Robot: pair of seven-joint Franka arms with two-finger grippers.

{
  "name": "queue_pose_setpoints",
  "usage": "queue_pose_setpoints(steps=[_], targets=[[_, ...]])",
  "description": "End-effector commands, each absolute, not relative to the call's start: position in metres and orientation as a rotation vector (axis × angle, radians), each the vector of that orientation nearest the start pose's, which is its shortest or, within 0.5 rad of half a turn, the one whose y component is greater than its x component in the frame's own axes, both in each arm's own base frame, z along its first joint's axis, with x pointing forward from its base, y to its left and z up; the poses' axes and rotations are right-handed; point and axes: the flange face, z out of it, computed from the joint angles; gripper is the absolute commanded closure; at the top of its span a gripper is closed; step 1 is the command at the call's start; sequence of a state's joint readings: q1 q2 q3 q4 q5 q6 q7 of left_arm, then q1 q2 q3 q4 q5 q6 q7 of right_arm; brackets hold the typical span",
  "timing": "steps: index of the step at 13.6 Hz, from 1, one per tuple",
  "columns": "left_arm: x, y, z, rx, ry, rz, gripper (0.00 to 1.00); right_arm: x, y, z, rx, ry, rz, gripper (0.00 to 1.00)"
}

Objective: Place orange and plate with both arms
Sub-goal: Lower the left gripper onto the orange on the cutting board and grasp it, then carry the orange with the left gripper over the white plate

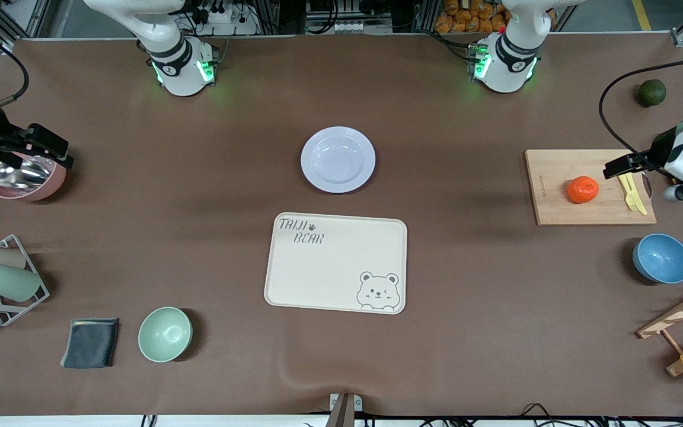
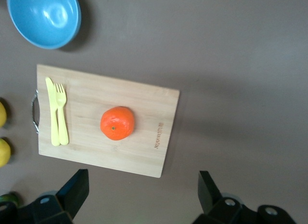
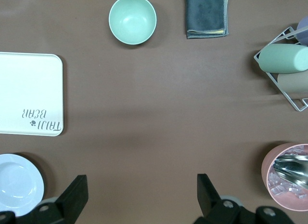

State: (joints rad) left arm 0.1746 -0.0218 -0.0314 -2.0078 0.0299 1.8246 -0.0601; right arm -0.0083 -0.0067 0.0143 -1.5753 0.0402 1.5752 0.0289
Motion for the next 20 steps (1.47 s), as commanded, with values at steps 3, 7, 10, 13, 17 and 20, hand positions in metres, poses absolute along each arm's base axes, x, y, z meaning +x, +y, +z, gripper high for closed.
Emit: queue_pose_setpoints(steps=[3,7,10,13,17,20], targets=[[0.494,0.104,0.358,-3.057,-0.3,0.315,0.0,0.553,0.008,0.63,-3.077,0.046,0.006,0.0],[0.494,0.118,0.325,-3.015,-0.269,0.366,0.0,0.553,0.009,0.632,-3.078,0.039,-0.008,0.0],[0.5,0.133,0.283,-3.027,-0.299,0.36,0.0,0.554,-0.001,0.651,-3.101,0.034,-0.073,0.0],[0.5,0.137,0.253,-3.033,-0.303,0.4,0.0,0.555,0.008,0.655,-3.118,0.003,-0.074,0.0],[0.499,0.138,0.23,-3.032,-0.298,0.439,0.0,0.564,0.05,0.592,-3.081,-0.078,0.21,0.0],[0.499,0.143,0.216,-3.022,-0.279,0.438,0.0,0.564,0.076,0.569,-3.018,-0.123,0.326,0.0]])
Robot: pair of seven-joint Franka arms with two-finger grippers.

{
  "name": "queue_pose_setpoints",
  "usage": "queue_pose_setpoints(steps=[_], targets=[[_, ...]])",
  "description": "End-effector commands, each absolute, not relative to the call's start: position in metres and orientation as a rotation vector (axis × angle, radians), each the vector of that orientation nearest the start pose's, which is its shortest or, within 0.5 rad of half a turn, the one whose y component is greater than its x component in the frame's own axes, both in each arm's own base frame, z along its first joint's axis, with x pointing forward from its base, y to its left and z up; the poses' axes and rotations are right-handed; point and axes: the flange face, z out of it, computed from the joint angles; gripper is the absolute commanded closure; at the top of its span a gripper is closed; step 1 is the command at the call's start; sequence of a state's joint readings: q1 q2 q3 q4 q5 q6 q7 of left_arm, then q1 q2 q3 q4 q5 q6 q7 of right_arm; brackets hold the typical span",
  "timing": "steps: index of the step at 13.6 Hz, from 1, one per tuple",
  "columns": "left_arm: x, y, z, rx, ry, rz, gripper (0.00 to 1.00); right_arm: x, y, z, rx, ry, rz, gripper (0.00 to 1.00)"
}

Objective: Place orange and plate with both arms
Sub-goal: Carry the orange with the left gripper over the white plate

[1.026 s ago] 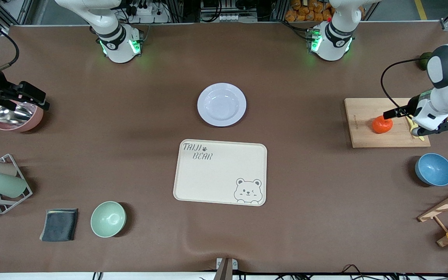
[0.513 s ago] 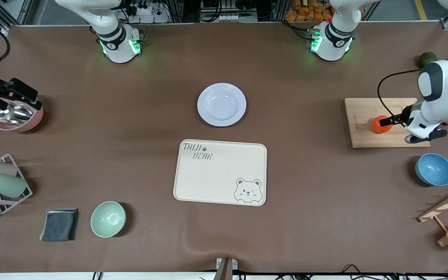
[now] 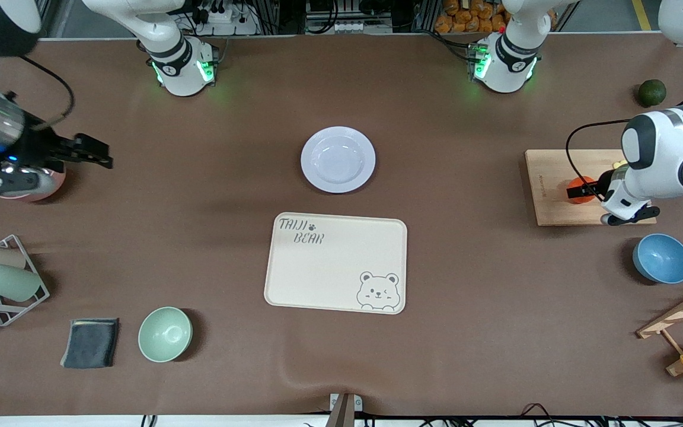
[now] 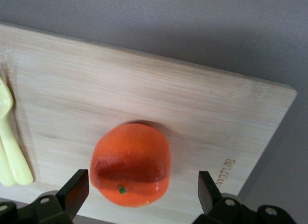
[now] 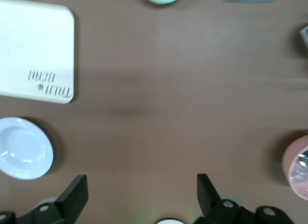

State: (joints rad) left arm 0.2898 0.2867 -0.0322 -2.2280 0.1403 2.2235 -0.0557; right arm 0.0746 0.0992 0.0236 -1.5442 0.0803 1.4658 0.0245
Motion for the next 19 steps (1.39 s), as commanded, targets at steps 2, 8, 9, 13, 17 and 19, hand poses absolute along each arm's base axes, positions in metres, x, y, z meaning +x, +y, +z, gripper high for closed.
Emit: queue_pose_setpoints(steps=[2,8,9,13,17,19], targets=[[0.498,0.144,0.211,-3.015,-0.264,0.449,0.0,0.568,0.082,0.556,-3.013,-0.124,0.374,0.0],[0.494,0.148,0.197,-3.002,-0.249,0.491,0.32,0.566,0.077,0.535,-2.883,-0.083,0.528,0.0],[0.493,0.148,0.196,-3.001,-0.247,0.496,0.48,0.567,0.079,0.53,-2.879,-0.083,0.539,0.0],[0.513,0.13,0.235,-3.001,-0.163,0.449,0.94,0.573,0.087,0.513,-2.8,-0.069,0.573,0.0],[0.573,0.02,0.324,-3.03,0.07,0.457,0.94,0.572,0.091,0.49,-2.689,-0.032,0.625,0.0],[0.588,-0.054,0.359,-3.137,0.12,0.432,0.94,0.572,0.088,0.471,-2.635,0.011,0.632,0.0]])
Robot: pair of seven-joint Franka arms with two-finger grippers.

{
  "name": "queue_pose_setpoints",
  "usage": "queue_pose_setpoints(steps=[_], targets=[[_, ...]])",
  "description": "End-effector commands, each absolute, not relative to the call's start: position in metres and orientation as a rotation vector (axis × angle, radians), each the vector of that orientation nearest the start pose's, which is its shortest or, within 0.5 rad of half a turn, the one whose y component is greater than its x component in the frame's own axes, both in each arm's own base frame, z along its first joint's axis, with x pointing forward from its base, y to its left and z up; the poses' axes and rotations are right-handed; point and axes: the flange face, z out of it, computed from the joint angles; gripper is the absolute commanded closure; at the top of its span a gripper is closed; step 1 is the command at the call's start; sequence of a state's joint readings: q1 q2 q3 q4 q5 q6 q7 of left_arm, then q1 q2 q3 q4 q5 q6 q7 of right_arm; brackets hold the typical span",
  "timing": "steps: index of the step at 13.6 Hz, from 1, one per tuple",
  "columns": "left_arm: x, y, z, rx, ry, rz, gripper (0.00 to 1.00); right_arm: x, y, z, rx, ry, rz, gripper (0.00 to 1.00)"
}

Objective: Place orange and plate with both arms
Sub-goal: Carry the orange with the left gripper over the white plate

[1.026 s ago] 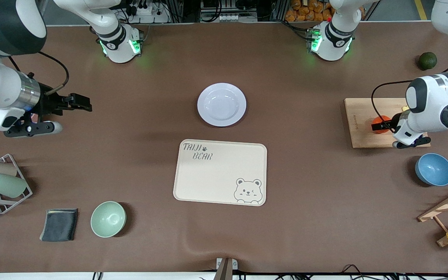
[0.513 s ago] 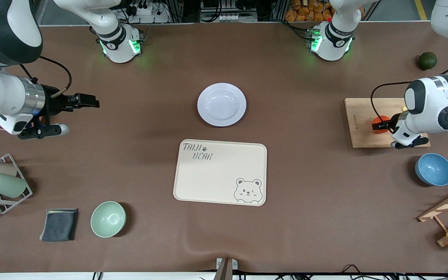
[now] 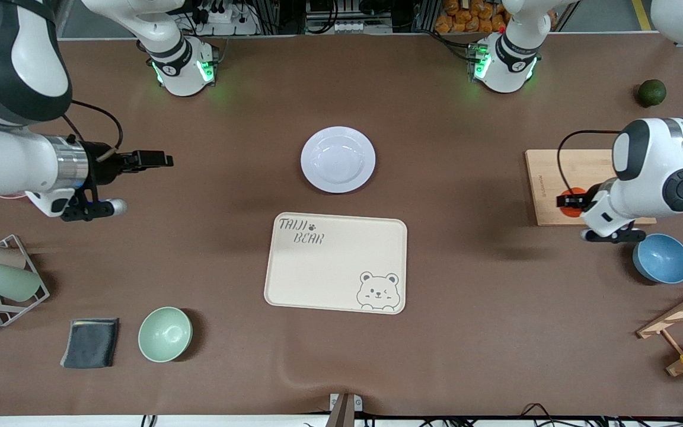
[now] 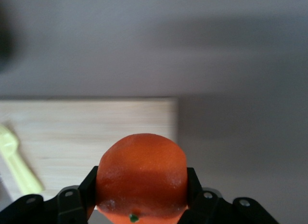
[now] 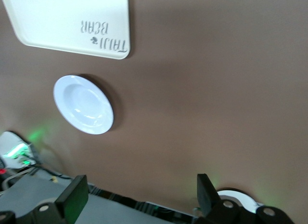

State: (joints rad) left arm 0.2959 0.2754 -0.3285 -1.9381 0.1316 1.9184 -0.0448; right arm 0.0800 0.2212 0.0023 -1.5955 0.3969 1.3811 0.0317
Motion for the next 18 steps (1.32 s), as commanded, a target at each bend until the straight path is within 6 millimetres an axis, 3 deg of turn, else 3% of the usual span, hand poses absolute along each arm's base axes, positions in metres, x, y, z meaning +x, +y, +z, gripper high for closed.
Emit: queue_pose_setpoints(steps=[1,3,6,9,11,13,16,18], targets=[[0.589,-0.085,0.367,-3.155,0.113,0.419,0.94,0.573,0.091,0.469,-2.627,0.013,0.621,0.0],[0.573,-0.165,0.364,-3.137,0.075,0.441,0.94,0.575,0.098,0.454,-2.594,0.023,0.623,0.0],[0.523,-0.314,0.367,-3.083,-0.088,0.412,0.93,0.566,0.098,0.419,-2.492,0.02,0.594,0.0],[0.463,-0.41,0.357,-3.085,-0.104,0.4,0.93,0.557,0.08,0.392,-2.449,-0.016,0.58,0.0],[0.43,-0.46,0.339,-3.118,-0.233,0.413,0.93,0.554,0.08,0.373,-2.407,0.036,0.566,0.0],[0.398,-0.502,0.312,-3.129,-0.316,0.404,0.93,0.543,0.093,0.348,-2.338,0.08,0.551,0.0],[0.365,-0.533,0.27,-3.114,-0.375,0.445,0.94,0.53,0.105,0.322,-2.318,-0.007,0.474,0.0],[0.359,-0.539,0.239,-3.116,-0.39,0.456,0.93,0.522,0.105,0.302,-2.274,-0.023,0.426,0.0]])
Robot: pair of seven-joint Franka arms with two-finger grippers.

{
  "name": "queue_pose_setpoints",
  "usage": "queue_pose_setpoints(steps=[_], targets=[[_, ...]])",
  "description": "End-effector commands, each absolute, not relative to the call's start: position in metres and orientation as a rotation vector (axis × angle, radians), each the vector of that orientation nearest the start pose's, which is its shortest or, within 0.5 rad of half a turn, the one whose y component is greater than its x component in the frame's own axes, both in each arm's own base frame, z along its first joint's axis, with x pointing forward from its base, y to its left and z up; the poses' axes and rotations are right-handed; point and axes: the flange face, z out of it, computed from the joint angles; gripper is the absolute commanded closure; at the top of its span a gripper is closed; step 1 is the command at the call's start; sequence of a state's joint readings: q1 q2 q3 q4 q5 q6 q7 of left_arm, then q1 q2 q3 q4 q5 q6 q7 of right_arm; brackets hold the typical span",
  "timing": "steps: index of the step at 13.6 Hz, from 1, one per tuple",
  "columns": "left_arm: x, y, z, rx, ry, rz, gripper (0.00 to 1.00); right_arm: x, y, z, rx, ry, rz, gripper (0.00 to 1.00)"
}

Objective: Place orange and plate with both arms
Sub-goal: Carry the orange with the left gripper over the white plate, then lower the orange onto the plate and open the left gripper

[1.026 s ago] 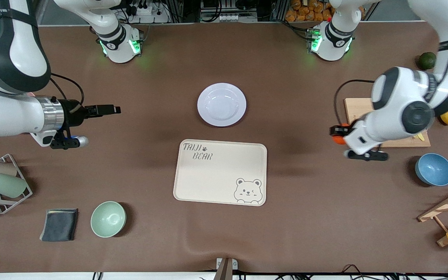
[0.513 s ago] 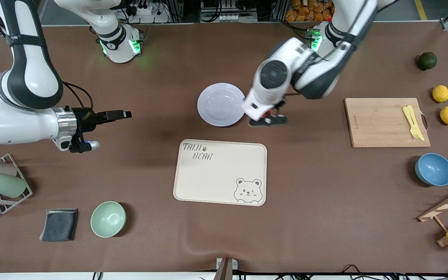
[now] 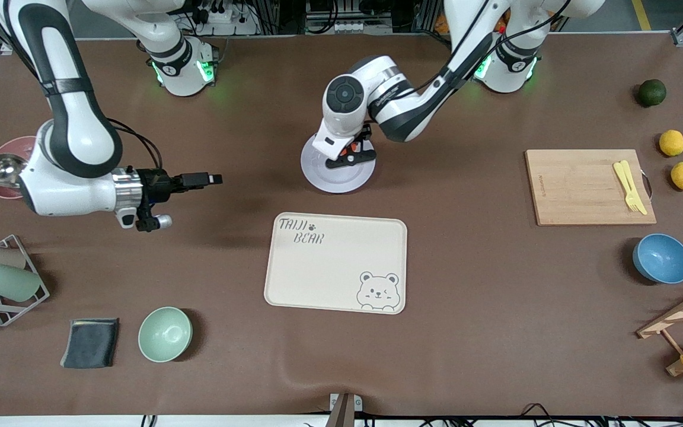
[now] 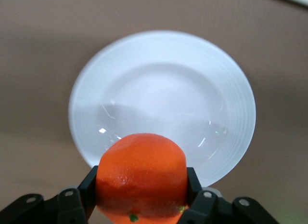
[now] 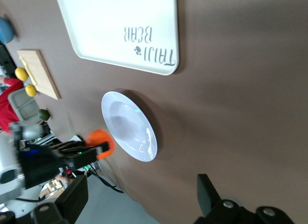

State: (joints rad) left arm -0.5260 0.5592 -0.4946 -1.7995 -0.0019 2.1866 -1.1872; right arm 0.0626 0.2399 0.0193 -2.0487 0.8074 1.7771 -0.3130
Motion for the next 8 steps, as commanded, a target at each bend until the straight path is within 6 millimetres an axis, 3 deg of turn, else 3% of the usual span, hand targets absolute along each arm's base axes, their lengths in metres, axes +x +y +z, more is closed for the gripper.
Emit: queue_pose_setpoints(steps=[1,4,5,6,8], targets=[[0.358,-0.54,0.228,-3.116,-0.383,0.461,0.92,0.516,0.106,0.289,-2.274,-0.022,0.385,0.0],[0.354,-0.543,0.202,-3.118,-0.353,0.446,0.83,0.499,0.132,0.266,-2.244,-0.017,0.326,0.0],[0.355,-0.543,0.198,-3.125,-0.36,0.447,0.65,0.497,0.138,0.264,-2.238,-0.022,0.315,0.0],[0.357,-0.543,0.198,-3.132,-0.367,0.439,0.01,0.495,0.141,0.261,-2.228,-0.022,0.314,0.0],[0.367,-0.54,0.211,-3.149,-0.375,0.407,0.0,0.493,0.141,0.248,-2.205,-0.046,0.306,0.0]])
